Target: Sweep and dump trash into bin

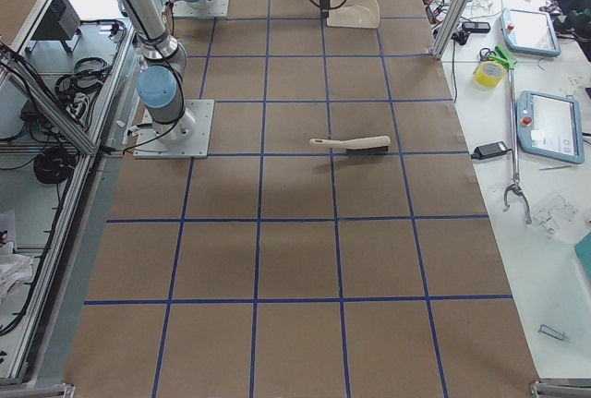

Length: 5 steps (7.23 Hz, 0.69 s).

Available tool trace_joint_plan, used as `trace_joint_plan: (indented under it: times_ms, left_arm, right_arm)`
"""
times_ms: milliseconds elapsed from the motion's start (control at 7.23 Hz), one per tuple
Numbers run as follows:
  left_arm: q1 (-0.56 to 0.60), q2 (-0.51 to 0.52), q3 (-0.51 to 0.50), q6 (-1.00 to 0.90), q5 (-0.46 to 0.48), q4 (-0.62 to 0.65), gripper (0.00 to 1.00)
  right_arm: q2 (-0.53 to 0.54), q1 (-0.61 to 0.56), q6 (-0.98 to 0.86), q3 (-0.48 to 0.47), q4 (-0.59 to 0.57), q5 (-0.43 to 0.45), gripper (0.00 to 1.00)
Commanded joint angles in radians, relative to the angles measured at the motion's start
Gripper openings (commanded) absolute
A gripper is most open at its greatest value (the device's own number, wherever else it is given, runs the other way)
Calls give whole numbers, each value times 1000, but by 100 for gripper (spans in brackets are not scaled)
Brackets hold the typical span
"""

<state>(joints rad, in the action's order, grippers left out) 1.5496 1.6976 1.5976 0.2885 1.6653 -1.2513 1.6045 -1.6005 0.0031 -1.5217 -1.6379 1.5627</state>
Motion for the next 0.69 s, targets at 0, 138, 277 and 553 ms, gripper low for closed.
trace_joint_plan:
  times_ms: [0, 138, 277, 553]
  left_arm:
    - [42, -51, -4, -93, 2, -106, 100]
    - [50, -73, -5, -233, -10, -167, 100]
    - [50, -90, -5, -255, -139, -190, 100]
    - [43, -128, -5, -255, -86, -239, 100]
  right_arm:
    - [0, -1, 0, 0, 0, -1, 100]
    - [0, 1, 0, 0, 0, 0, 100]
    - [0, 1, 0, 0, 1, 0, 100]
    - [0, -1, 0, 0, 1, -1, 100]
